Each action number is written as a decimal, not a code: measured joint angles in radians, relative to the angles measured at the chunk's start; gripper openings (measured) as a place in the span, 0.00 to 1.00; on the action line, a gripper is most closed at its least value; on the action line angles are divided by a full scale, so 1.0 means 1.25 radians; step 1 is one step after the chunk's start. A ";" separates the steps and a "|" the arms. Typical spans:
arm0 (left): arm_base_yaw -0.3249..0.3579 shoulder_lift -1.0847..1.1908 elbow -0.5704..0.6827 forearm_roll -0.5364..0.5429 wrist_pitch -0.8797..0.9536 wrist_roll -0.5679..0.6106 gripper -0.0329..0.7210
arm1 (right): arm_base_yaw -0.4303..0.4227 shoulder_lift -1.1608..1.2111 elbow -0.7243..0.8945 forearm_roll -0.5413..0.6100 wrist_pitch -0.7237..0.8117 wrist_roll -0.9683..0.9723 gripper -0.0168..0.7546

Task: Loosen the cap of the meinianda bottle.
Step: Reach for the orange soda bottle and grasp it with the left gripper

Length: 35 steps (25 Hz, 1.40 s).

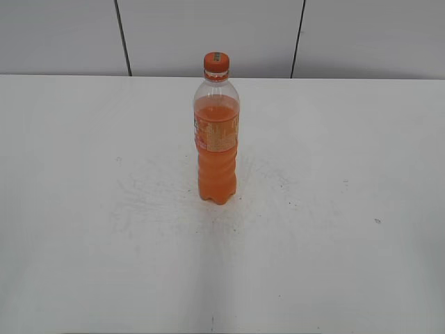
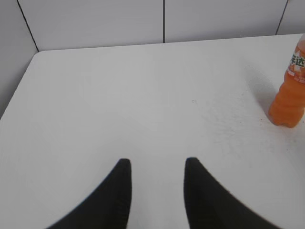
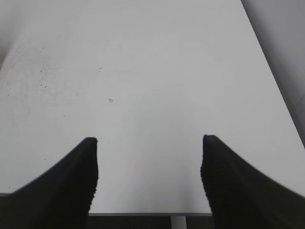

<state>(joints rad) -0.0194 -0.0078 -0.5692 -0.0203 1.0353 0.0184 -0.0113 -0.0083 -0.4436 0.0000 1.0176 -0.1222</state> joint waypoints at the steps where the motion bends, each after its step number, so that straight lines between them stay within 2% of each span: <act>1: 0.000 0.000 0.000 0.000 0.000 0.000 0.36 | 0.000 0.000 0.000 0.000 0.000 0.000 0.68; 22: 0.000 0.000 0.000 0.000 0.000 0.000 0.37 | 0.000 0.000 0.000 0.000 0.000 0.000 0.68; 25: 0.000 0.000 0.000 0.004 0.000 0.000 0.46 | 0.000 0.000 0.000 0.000 0.000 0.000 0.68; 30: 0.000 0.000 0.000 0.016 0.000 0.000 0.85 | 0.000 0.000 0.000 0.000 0.000 0.000 0.68; 31: 0.000 0.000 0.000 0.016 0.000 0.000 0.89 | 0.000 0.000 0.000 0.000 0.000 0.000 0.68; 33: 0.000 0.000 0.000 0.016 0.000 0.000 0.90 | 0.000 0.000 0.000 0.000 0.000 0.000 0.68; 35: 0.000 0.000 0.000 0.016 0.000 0.000 0.87 | 0.000 0.000 0.000 0.000 0.000 0.000 0.68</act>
<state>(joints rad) -0.0194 -0.0078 -0.5692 0.0000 1.0353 0.0184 -0.0113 -0.0083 -0.4436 0.0000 1.0176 -0.1222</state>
